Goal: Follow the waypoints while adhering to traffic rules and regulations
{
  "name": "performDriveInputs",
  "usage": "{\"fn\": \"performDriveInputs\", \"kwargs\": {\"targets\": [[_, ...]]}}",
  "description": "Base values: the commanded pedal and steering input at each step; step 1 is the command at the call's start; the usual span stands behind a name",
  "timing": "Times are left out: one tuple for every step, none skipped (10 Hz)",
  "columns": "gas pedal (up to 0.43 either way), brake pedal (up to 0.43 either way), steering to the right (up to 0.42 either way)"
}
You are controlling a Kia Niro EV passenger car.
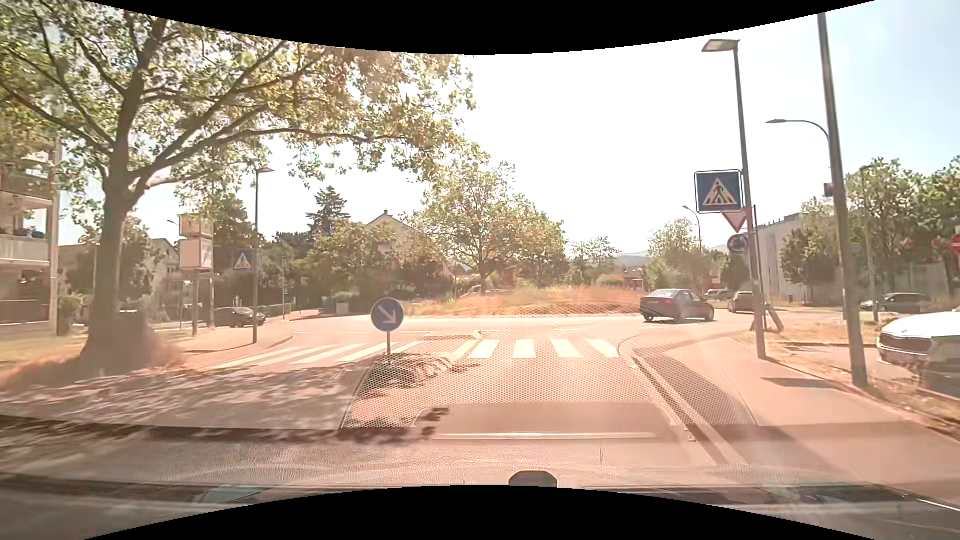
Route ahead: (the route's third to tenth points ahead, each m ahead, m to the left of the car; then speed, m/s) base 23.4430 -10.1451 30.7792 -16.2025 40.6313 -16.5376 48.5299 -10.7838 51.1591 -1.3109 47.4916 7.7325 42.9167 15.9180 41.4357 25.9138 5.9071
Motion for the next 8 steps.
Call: {"fn": "performDriveInputs", "kwargs": {"targets": [[0.0,0.213,0.028],[0.0,0.207,0.03],[0.0,0.207,0.042],[0.0,0.213,0.056],[0.0,0.207,0.061],[0.0,0.195,0.057],[0.0,0.177,0.048],[0.0,0.14,0.049]]}}
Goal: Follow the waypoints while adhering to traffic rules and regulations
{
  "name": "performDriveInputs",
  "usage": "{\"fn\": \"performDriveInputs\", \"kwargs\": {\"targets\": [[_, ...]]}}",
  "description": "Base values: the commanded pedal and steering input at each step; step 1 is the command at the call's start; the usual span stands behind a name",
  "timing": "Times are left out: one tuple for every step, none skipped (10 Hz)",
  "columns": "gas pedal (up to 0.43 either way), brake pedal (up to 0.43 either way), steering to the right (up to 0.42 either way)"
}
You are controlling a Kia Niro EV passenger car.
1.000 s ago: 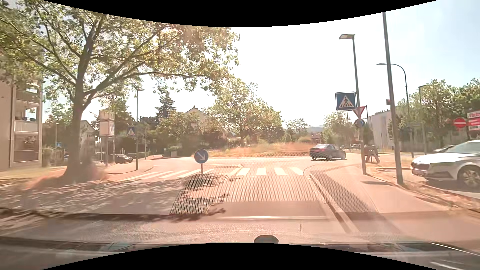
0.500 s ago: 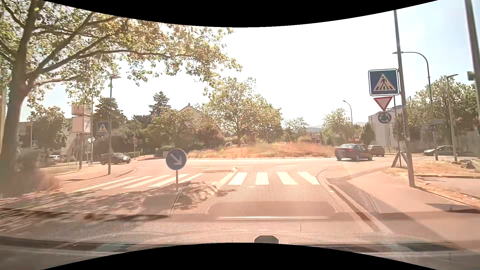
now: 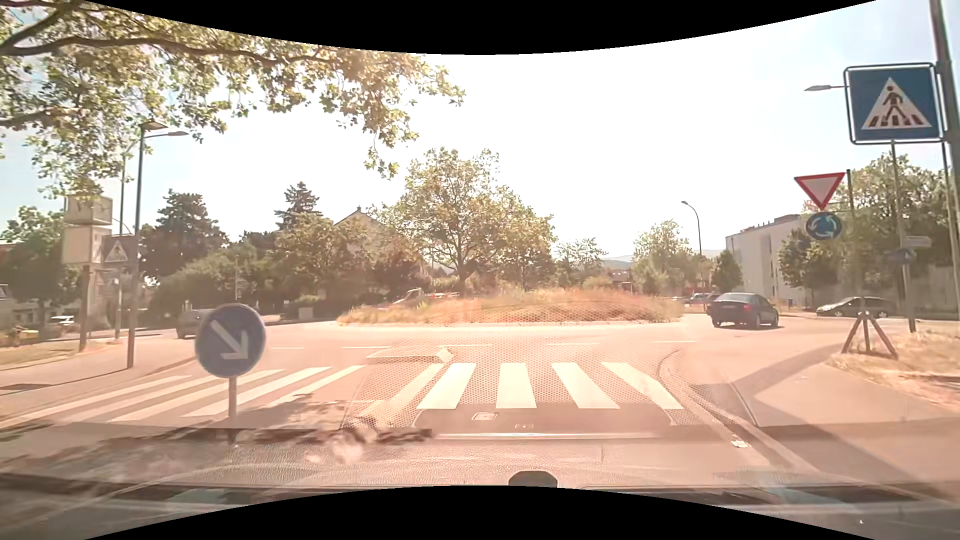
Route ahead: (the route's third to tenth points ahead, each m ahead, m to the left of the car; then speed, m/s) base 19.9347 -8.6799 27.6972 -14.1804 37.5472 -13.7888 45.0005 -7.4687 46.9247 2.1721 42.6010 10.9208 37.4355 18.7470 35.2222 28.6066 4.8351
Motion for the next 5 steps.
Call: {"fn": "performDriveInputs", "kwargs": {"targets": [[0.0,0.134,0.058],[0.0,0.128,0.073],[0.0,0.128,0.079],[0.0,0.128,0.081],[0.0,0.134,0.082]]}}
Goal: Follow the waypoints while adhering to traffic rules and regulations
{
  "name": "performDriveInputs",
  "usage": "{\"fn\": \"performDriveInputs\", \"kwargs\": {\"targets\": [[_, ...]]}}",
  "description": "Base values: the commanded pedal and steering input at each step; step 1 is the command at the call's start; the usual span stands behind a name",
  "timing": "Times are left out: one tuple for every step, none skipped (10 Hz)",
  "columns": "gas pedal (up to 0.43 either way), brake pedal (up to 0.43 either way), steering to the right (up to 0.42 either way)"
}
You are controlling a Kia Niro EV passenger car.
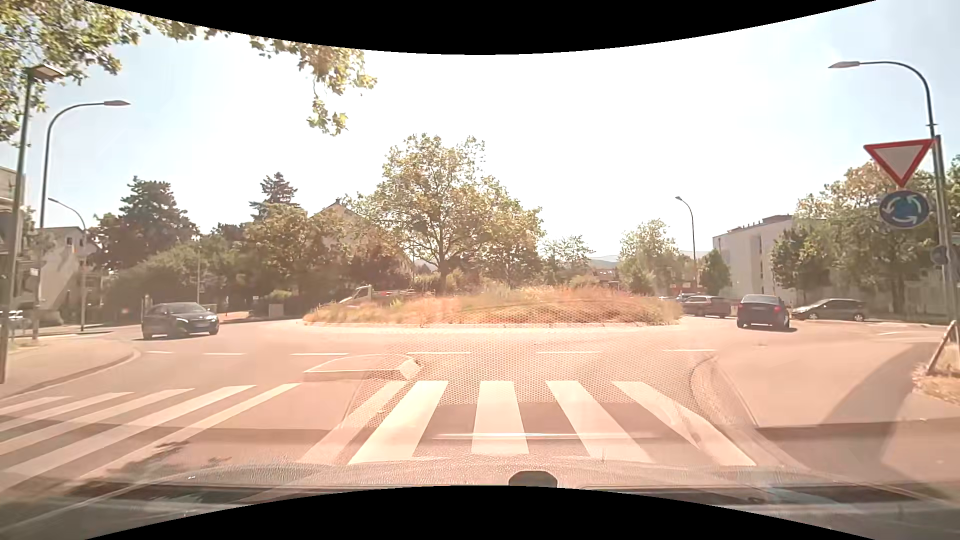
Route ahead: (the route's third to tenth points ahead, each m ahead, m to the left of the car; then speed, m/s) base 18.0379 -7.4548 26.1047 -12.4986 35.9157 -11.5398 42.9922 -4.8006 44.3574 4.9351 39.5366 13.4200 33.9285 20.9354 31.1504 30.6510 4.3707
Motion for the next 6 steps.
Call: {"fn": "performDriveInputs", "kwargs": {"targets": [[0.0,0.152,0.083],[0.0,0.159,0.083],[0.0,0.165,0.085],[0.0,0.165,0.089],[0.0,0.177,0.094],[0.0,0.177,0.099]]}}
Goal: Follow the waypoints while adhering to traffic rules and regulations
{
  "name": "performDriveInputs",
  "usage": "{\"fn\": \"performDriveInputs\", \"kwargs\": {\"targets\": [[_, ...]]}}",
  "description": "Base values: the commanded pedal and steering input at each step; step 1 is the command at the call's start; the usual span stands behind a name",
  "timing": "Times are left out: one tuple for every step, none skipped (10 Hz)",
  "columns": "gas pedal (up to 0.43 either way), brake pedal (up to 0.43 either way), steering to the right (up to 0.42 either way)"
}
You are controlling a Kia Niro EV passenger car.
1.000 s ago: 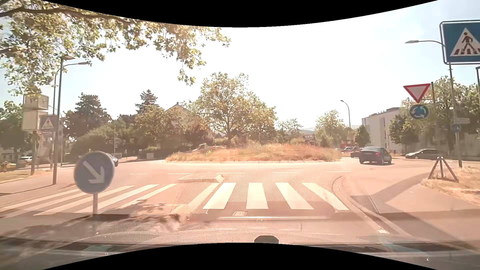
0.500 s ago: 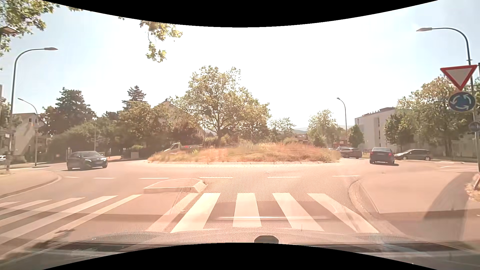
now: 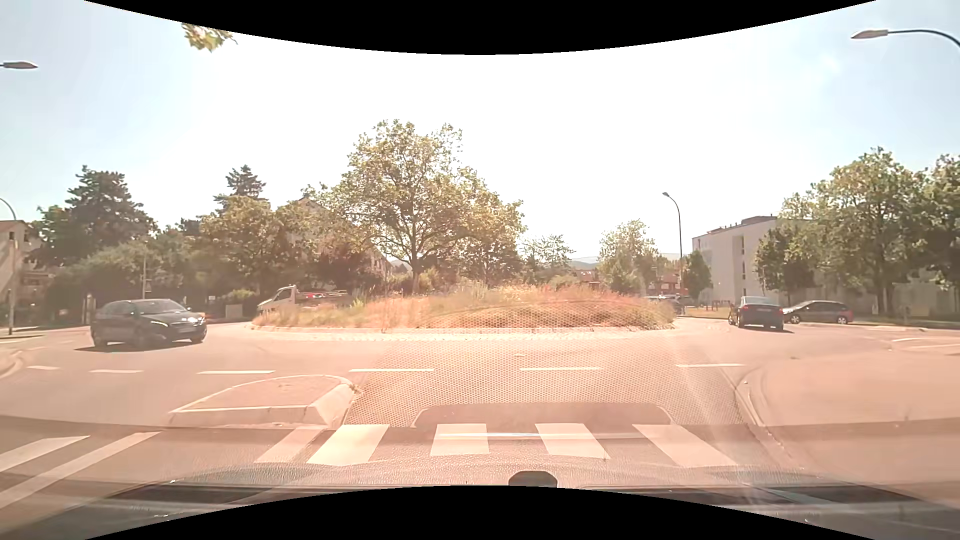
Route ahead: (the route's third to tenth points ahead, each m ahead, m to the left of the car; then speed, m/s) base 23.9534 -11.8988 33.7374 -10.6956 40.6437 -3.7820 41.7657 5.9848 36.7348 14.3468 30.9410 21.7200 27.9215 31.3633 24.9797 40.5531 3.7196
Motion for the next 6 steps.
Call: {"fn": "performDriveInputs", "kwargs": {"targets": [[0.0,0.177,0.104],[0.0,0.171,0.107],[0.0,0.177,0.111],[0.0,0.177,0.116],[0.0,0.177,0.12],[0.0,0.171,0.123]]}}
